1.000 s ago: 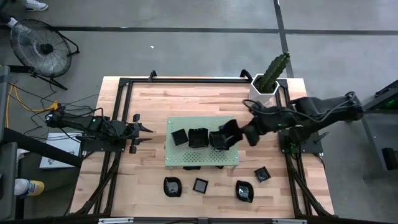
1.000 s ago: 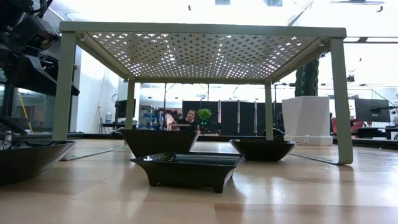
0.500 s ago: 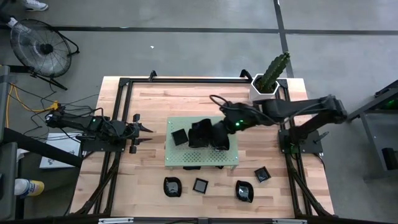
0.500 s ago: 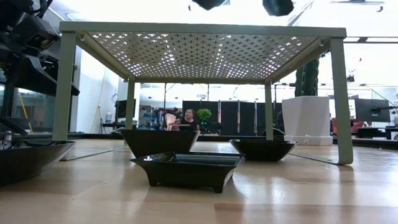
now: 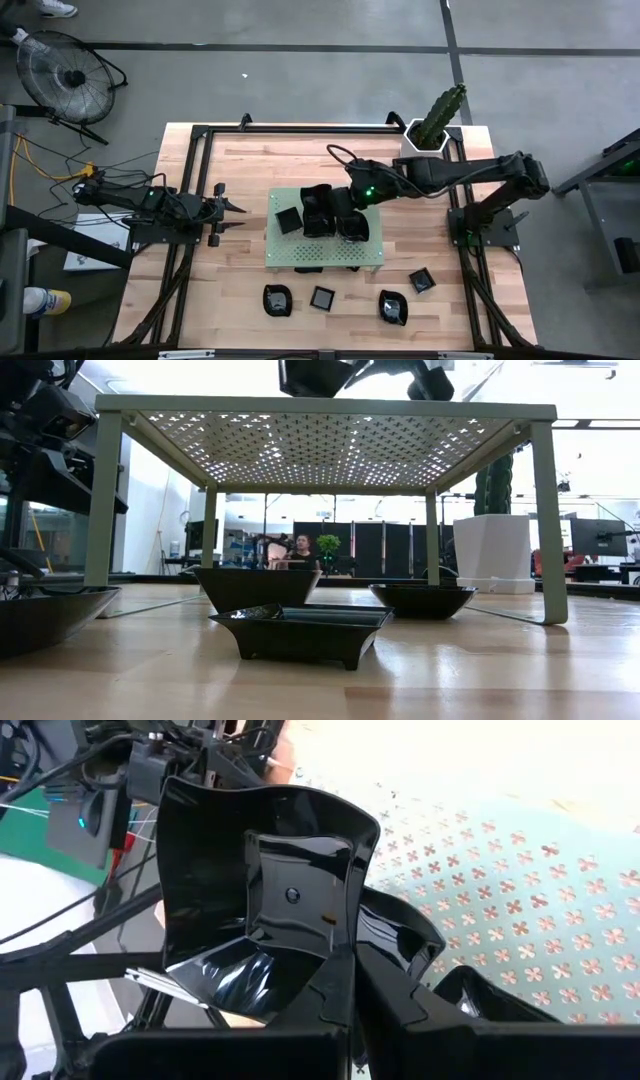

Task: Pick & Place Mini shaped plates
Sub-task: Stack the black wave square shaped bowl on top of the black wave square shaped bowl on the shelf

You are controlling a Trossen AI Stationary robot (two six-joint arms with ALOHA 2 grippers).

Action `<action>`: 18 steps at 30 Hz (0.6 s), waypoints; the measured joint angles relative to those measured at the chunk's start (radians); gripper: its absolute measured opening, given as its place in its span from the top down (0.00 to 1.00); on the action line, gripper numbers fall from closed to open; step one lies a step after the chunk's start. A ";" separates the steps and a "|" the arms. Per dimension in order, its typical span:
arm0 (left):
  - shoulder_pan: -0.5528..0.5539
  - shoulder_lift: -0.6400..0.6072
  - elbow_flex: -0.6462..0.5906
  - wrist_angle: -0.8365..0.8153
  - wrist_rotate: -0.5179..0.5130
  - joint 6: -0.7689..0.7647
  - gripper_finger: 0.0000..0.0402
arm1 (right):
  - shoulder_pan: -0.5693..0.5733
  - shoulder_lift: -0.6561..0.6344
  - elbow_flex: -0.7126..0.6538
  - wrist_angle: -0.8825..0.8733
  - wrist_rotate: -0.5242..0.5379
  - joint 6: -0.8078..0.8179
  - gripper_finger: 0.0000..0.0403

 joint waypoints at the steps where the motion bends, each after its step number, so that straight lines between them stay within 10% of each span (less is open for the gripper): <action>1: 0.000 0.000 0.000 0.000 0.000 0.000 0.61 | 0.000 0.000 0.000 -0.002 0.001 0.000 1.00; 18: 0.000 0.000 0.000 0.001 -0.002 0.000 0.61 | 0.056 0.048 -0.001 -0.046 0.002 0.079 1.00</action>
